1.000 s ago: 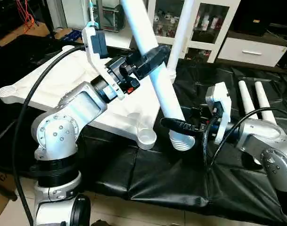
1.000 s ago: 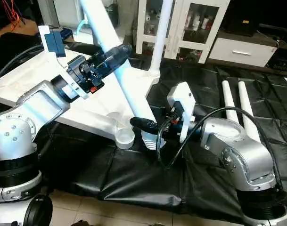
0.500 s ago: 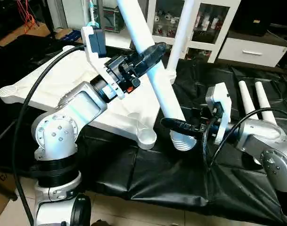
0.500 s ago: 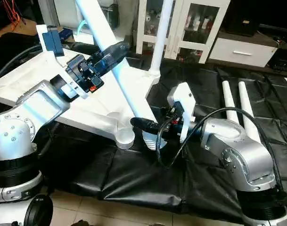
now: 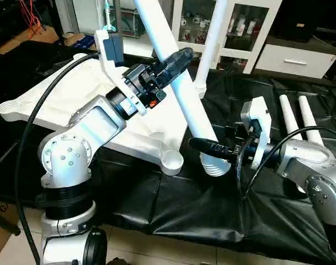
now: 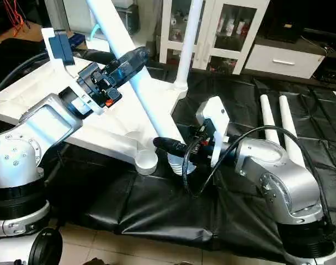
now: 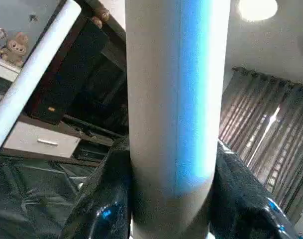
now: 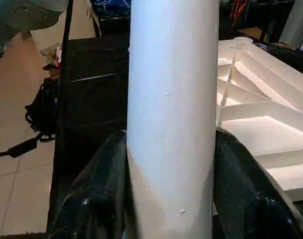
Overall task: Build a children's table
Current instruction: Pick table leg
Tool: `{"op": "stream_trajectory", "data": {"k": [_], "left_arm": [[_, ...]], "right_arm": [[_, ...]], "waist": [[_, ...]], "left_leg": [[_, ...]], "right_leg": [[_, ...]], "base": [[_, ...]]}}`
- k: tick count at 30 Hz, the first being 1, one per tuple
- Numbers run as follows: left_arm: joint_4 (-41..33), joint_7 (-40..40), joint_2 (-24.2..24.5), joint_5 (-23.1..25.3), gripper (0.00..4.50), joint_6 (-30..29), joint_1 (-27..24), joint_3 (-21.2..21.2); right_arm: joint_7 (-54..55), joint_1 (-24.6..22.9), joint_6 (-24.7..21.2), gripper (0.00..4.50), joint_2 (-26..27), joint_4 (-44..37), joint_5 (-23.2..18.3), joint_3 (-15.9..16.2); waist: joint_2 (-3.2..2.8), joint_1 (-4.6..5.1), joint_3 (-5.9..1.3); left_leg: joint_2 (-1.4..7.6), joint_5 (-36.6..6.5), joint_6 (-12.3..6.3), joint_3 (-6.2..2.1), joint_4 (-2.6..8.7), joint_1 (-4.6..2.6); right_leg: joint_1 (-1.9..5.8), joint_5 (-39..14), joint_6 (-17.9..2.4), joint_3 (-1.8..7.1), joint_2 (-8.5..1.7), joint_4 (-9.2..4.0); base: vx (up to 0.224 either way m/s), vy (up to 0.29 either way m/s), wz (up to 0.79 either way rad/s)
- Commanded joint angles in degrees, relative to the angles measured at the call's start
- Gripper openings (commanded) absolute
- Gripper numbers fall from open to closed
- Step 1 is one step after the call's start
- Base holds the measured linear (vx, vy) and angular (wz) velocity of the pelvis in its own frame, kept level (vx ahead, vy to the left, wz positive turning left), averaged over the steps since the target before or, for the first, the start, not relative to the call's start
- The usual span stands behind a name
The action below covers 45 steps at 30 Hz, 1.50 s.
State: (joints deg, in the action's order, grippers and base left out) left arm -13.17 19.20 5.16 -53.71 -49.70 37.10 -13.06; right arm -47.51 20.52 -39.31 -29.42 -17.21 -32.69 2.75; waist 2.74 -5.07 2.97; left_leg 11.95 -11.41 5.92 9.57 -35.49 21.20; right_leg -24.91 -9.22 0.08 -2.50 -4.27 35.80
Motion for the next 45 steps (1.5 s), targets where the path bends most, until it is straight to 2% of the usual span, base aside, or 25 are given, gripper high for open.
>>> {"op": "stream_trajectory", "data": {"k": [1, 2, 4, 7, 9, 11, 12, 15, 18, 20, 25, 27, 28, 29, 34, 35, 41, 43, 45], "left_arm": [[0.82, -1.44, 0.65, 1.11, 1.72, 1.09, 0.88, -0.14], [0.87, -1.49, 0.79, 1.17, 1.72, 1.23, 0.94, -0.03], [0.94, -1.53, 1.31, 2.16, 1.72, 1.6, 1.23, 0.42], [0.69, -1.33, 3.03, 4.7, 1.72, 1.87, 1.79, 2.18], [0.66, -1.37, 3.69, 5.62, 1.72, 1.74, 2.13, 2.84], [0.67, -1.52, 4.2, 6.27, 1.72, 1.57, 2.44, 3.33], [0.98, -2.07, 5.02, 7.14, 1.72, 1.02, 3.52, 4.12], [1.88, -3.19, 6.28, 8.03, 1.72, 0.14, 5.77, 5.18], [2.5, -3.77, 6.16, 8.49, 1.72, -0.2, 6.62, 5.18], [2.69, -3.7, 5.98, 8.38, 1.72, -0.53, 6.92, 4.99], [3.19, -4.0, 5.92, 8.21, 1.72, -0.51, 7.43, 5.18], [3.17, -4.05, 5.84, 8.1, 1.72, -0.51, 7.52, 5.19], [3.16, -3.98, 5.75, 7.87, 1.72, -0.6, 7.6, 5.12], [3.12, -3.98, 5.71, 7.78, 1.72, -0.68, 7.64, 5.1], [3.0, -3.85, 5.21, 7.73, 1.72, -0.98, 7.86, 5.21], [2.96, -3.85, 5.09, 7.68, 1.72, -1.0, 7.9, 5.21], [2.18, -3.66, 4.84, 7.37, 1.72, -1.33, 8.02, 5.71], [2.01, -3.51, 4.78, 7.27, 1.72, -1.38, 8.03, 5.76], [1.9, -3.43, 4.7, 7.22, 1.72, -1.38, 8.07, 5.76]], "right_arm": [[-0.16, 0.53, 1.31, 1.87, -0.63, -0.67, 0.12, -0.75], [0.45, 0.73, 1.65, 1.87, -0.54, -0.54, 0.84, -0.59], [1.44, 1.28, 0.72, 2.43, 0.27, 0.21, 0.2, -1.18], [1.59, 1.7, -0.24, 2.65, 0.65, 0.46, -1.13, -2.11], [1.53, 1.88, -0.62, 2.89, 0.59, 0.35, -1.68, -2.54], [1.43, 2.04, -0.97, 3.04, 0.5, 0.24, -2.17, -2.91], [0.73, 2.48, -2.59, 3.1, -0.09, -0.15, -4.48, -4.46], [-0.95, 3.35, -6.45, 3.32, -2.04, -0.19, -9.44, -8.06], [-2.24, 3.64, -7.93, 3.59, -3.84, 0.96, -10.96, -9.59], [-2.88, 3.85, -8.65, 3.76, -5.32, 1.72, -10.4, -9.54], [-2.78, 4.8, -8.98, 4.23, -7.38, 2.5, -7.31, -6.12], [-1.58, 5.78, -9.21, 4.34, -6.92, 3.03, -6.23, -4.92], [-1.16, 6.33, -9.08, 4.34, -6.86, 3.49, -5.43, -4.0], [-0.61, 6.92, -8.94, 4.43, -6.64, 4.02, -4.57, -3.1], [1.17, 10.18, -8.6, 4.43, -4.61, 7.5, -0.77, 1.34], [1.36, 10.56, -8.47, 4.43, -4.41, 7.98, -0.22, 1.82], [2.86, 13.14, -8.36, 4.43, -2.46, 11.76, 1.93, 3.75], [2.9, 13.59, -8.4, 4.43, -2.03, 12.47, 2.34, 4.31], [2.7, 13.98, -8.65, 4.43, -1.61, 13.2, 2.58, 4.81]], "waist": [[0.03, 0.05, -3.89], [0.05, 0.04, -3.87], [0.12, 0.06, -3.89], [0.09, 0.19, -3.86], [-0.26, 0.15, -3.84], [-0.16, 0.19, -3.9], [-0.36, 0.15, -3.93], [-0.29, -0.04, -4.04], [-0.24, -0.1, -4.02], [-0.1, -0.12, -4.06], [0.12, 0.05, -3.95], [0.07, 0.07, -4.01], [-0.19, 0.07, -3.99], [-0.14, 0.14, -4.02], [-0.18, 0.22, -4.06], [0.0, 0.17, -4.07], [-0.17, 0.16, -4.2], [0.04, 0.19, -4.14], [-0.16, 0.14, -4.11]], "left_leg": [[0.12, -7.88, -0.65, 0.4, 3.97, 0.06], [0.12, -7.93, -0.64, 0.42, 3.97, 0.04], [0.09, -7.75, -0.6, 0.41, 3.97, 0.08], [0.13, -8.28, -0.6, 0.39, 4.04, 0.01], [0.13, -8.25, -0.48, 0.37, 4.02, -0.13], [0.11, -8.09, -0.44, 0.38, 4.01, -0.13], [0.09, -7.77, -0.32, 0.36, 4.02, -0.16], [0.07, -7.32, -0.72, 0.37, 3.9, -0.34], [-0.02, -6.5, -0.8, 0.45, 3.76, -0.06], [-0.07, -6.04, -0.83, 0.47, 3.69, 0.02], [-0.08, -6.78, -0.58, 0.42, 3.69, 0.21], [-0.08, -6.98, -0.47, 0.44, 3.63, 0.11], [-0.02, -7.01, -0.36, 0.42, 3.62, -0.02], [-0.01, -6.99, -0.17, 0.41, 3.64, -0.04], [-0.03, -7.2, 0.19, 0.44, 3.68, -0.05], [0.01, -7.03, 0.22, 0.46, 3.69, -0.03], [0.03, -5.72, 0.12, 0.47, 3.66, -0.02], [0.03, -5.99, 0.08, 0.54, 3.66, -0.01], [0.07, -6.2, 0.09, 0.52, 3.68, -0.09]], "right_leg": [[3.92, -14.98, -6.69, 1.54, -1.79, -4.45], [3.89, -15.06, -6.66, 1.53, -1.77, -4.48], [3.91, -14.99, -6.58, 1.54, -1.78, -4.45], [3.84, -15.75, -6.12, 1.5, -1.71, -4.54], [3.74, -15.83, -5.76, 1.55, -1.73, -4.46], [3.81, -15.57, -5.71, 1.52, -1.7, -4.49], [3.83, -14.72, -6.06, 1.54, -1.67, -4.36], [3.92, -12.22, -7.26, 1.53, -1.53, -4.07], [4.16, -11.8, -7.96, 1.55, -1.71, -4.04], [4.21, -12.09, -8.1, 1.53, -1.73, -4.09], [4.19, -15.24, -7.36, 1.41, -1.78, -4.39], [4.08, -16.41, -6.98, 1.4, -1.83, -4.52], [3.91, -16.1, -7.17, 1.45, -1.81, -4.44], [3.88, -15.73, -7.45, 1.4, -1.76, -4.44], [3.95, -14.1, -8.44, 1.4, -1.74, -4.25], [4.03, -13.54, -8.51, 1.45, -1.75, -4.15], [4.15, -9.85, -9.85, 1.48, -1.76, -3.65], [4.17, -10.19, -9.8, 1.53, -1.78, -3.76], [4.13, -10.57, -9.76, 1.57, -1.83, -3.74]], "base": [[0.0, 0.0, 0.0], [0.0, 0.0, 0.0], [0.0, 0.0, 0.0], [0.0, 0.0, 0.0], [0.0, 0.0, 0.0], [0.0, 0.0, 0.0], [0.0, 0.0, 0.0], [0.0, 0.0, 0.0], [0.0, 0.0, 0.0], [0.0, 0.0, 0.0], [0.0, 0.0, 0.0], [0.0, 0.0, 0.0], [0.0, 0.0, 0.0], [0.0, 0.0, 0.0], [0.0, 0.0, 0.0], [0.0, 0.0, 0.0], [0.0, 0.0, 0.0], [0.0, 0.0, 0.0], [0.0, 0.0, 0.0]]}}
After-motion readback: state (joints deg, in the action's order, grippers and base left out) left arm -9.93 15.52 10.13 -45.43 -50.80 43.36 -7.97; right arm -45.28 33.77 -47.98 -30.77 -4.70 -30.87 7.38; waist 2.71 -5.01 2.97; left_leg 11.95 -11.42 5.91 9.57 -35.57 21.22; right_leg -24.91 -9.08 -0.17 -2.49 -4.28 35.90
